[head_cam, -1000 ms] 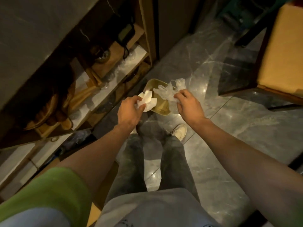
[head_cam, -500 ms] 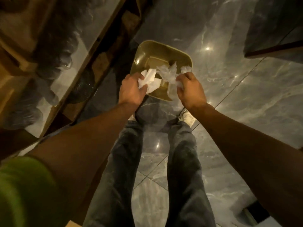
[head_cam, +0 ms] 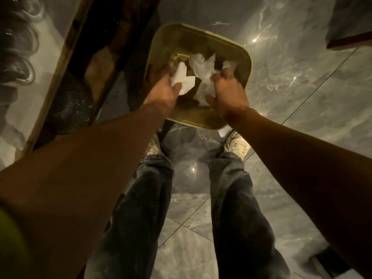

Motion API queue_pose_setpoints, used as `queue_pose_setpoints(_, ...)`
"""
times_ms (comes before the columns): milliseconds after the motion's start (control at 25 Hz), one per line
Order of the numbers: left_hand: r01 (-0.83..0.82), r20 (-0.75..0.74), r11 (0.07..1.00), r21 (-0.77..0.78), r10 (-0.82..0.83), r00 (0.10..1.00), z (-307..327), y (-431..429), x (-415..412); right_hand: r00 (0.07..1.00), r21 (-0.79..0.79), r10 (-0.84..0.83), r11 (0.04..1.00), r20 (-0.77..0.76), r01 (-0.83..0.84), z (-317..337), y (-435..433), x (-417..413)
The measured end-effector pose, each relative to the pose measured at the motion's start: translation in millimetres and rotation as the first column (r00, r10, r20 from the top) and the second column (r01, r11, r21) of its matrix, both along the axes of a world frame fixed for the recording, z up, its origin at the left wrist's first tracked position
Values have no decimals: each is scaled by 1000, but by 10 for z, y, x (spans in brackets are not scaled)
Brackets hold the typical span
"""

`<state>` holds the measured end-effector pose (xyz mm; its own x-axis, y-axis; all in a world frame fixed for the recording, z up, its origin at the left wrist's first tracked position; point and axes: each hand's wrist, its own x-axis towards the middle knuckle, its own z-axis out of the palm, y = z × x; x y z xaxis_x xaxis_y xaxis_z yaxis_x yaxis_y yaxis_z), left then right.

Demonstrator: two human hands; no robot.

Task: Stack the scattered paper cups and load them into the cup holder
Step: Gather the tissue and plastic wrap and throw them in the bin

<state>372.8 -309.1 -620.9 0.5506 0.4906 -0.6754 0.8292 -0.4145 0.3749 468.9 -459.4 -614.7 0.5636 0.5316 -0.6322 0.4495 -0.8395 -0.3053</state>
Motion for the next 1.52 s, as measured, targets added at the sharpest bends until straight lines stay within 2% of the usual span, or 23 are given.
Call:
queue_pose_setpoints(160, 22, -21, 997, 70, -20, 1000, -134, -19, -17, 1000, -25, 0, 1000, -12, -1, -183, 22, -25)
queue_pose_setpoints(400, 150, -5, 989, 18, -150, 989, -54, -36, 34, 999, 7, 25, 1000, -47, -24, -147, -3, -6)
queue_pose_setpoints(720, 280, -24, 956, 90, -279, 960, 661, -65, -70, 999, 12, 32, 999, -43, -32, 485, 6, -12)
queue_pose_setpoints(920, 409, 29, 894, 183, -421, 907, 1382, -106, -122, 993, 39, 103, 994, 50, -105, 1215, -77, -26)
queue_pose_setpoints(1200, 488, 81, 823, 292, -529, 845, 2696, -144, -126, 975, 118, 115, 983, 192, -139, 2627, -274, 1)
queue_pose_setpoints(1320, 526, 110, 769, 364, -596, 795, 3306, -102, -64, 968, 124, 76, 986, 240, -108, 3254, -395, 57)
queue_pose_setpoints(1520, 560, 204, 685, 467, -699, 685, 4484, -166, 182, 925, 147, -90, 988, 368, 38, 4426, -642, 160)
